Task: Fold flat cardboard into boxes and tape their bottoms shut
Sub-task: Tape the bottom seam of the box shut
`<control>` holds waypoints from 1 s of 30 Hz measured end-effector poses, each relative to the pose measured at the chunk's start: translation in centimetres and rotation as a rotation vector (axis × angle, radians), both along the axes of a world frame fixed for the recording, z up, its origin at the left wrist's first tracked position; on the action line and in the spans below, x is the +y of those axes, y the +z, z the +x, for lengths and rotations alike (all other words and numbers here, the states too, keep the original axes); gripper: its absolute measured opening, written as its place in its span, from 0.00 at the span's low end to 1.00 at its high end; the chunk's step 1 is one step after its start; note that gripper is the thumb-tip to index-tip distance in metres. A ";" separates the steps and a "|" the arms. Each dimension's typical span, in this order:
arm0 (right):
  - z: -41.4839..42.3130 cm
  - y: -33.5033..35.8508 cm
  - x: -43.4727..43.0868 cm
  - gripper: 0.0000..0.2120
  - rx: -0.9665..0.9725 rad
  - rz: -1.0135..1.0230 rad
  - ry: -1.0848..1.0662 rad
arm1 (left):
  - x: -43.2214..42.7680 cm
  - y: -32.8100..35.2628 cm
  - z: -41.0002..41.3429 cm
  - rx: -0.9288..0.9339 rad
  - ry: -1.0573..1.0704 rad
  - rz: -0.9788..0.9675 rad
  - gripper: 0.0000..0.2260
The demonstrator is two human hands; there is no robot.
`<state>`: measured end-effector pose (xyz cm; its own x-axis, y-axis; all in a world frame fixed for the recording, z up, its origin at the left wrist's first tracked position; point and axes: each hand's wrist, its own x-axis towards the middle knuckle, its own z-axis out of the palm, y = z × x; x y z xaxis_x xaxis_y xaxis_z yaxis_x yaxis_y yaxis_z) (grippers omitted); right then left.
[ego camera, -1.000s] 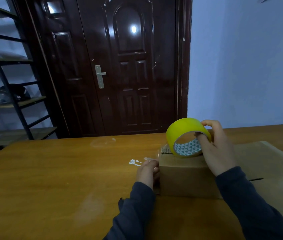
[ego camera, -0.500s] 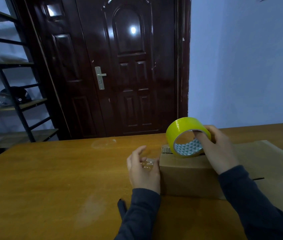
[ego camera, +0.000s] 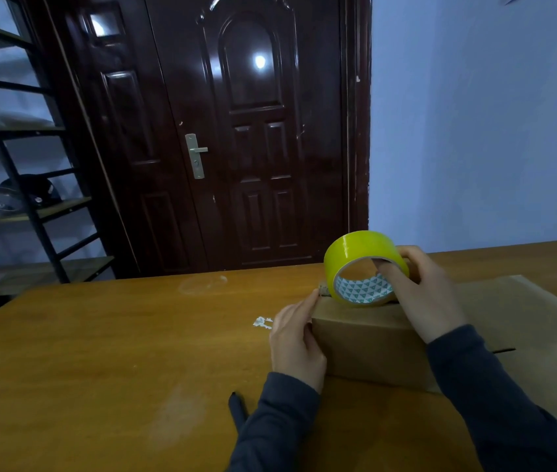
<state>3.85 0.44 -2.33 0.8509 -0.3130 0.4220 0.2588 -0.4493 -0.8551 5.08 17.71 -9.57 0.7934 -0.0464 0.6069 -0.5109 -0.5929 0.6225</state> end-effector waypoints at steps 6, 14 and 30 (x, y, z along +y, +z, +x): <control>0.0 -0.1 0.0 0.11 0.007 -0.015 -0.004 | -0.6 0.7 -0.8 0.197 -0.144 -0.041 0.35; -0.1 -0.1 -0.5 0.15 0.073 0.049 0.042 | -0.8 0.9 -1.1 0.399 -0.269 -0.218 0.38; 0.6 -1.2 -1.4 0.09 0.170 0.002 0.086 | -1.1 1.0 -1.4 0.507 -0.176 -0.259 0.53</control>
<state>4.44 -0.94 -3.50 0.9333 -0.2368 0.2698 0.1482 -0.4304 -0.8904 3.71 16.60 -8.55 0.9810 -0.1044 0.1638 -0.1892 -0.3229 0.9273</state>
